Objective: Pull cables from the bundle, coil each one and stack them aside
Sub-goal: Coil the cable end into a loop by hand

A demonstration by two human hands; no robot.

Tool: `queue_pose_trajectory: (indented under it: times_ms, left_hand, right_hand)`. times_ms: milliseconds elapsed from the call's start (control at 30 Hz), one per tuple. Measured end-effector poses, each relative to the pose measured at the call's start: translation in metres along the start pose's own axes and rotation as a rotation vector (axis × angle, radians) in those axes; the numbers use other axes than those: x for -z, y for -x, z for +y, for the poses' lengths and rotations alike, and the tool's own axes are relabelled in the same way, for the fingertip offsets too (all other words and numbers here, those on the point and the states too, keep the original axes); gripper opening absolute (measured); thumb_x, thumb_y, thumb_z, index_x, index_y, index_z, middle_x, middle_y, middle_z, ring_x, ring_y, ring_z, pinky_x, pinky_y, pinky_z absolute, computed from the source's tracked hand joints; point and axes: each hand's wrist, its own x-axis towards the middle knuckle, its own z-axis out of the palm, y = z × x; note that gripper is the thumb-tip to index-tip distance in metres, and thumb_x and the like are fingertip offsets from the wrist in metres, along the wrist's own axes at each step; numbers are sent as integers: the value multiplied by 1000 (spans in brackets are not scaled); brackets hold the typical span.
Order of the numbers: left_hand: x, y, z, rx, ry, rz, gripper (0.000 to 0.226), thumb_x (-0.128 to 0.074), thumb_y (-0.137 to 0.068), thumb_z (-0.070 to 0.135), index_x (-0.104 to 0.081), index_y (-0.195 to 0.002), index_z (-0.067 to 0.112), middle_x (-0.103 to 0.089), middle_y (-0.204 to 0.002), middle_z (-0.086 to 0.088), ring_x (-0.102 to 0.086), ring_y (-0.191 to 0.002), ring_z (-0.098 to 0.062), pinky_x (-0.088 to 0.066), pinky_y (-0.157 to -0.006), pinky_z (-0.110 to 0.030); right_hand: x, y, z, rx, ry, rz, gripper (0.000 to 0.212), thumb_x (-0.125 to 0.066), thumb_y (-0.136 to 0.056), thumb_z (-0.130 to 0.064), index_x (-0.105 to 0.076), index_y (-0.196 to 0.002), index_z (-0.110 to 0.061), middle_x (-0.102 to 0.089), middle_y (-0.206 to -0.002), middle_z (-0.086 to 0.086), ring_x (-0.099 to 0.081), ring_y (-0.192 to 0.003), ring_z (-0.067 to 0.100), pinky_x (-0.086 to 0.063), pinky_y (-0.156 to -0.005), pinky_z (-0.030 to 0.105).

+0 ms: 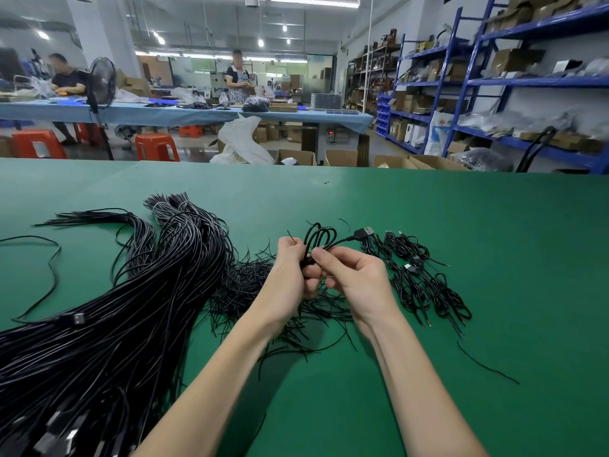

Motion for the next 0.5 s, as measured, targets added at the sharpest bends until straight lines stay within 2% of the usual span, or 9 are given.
queue_pose_trajectory:
  times_ms: [233,333,500]
  left_hand:
    - [-1,-2,3,12,165,-26,28,-29,-109,24,-30,-82,22,-32,-56,11,-24,-47,-9,-24,-45,-20]
    - [0,1,9,16,166,-41,25,-30,-110,22,-32,-85,23,-28,-58,8,-19,-48,-10,-18,-49,-24]
    - [-3,6,14,78,219,-97,28,-32,-109,20,-30,-81,24,-24,-58,6,-15,-49,-10,-13,-51,-26]
  right_hand:
    - [1,2,-5,66,32,-43,3,-77,-87,-10,-78,-83,-10,-76,-76,5,-64,-73,13,-48,-60,19]
    - [9,2,-9,56,106,-108,8,-75,-88,-9,-79,-86,-16,-77,-79,0,-63,-69,6,-51,-61,17]
    - [22,3,-9,-20,69,-160,4,-75,-87,-7,-77,-88,-10,-75,-78,-1,-65,-69,7,-55,-64,19]
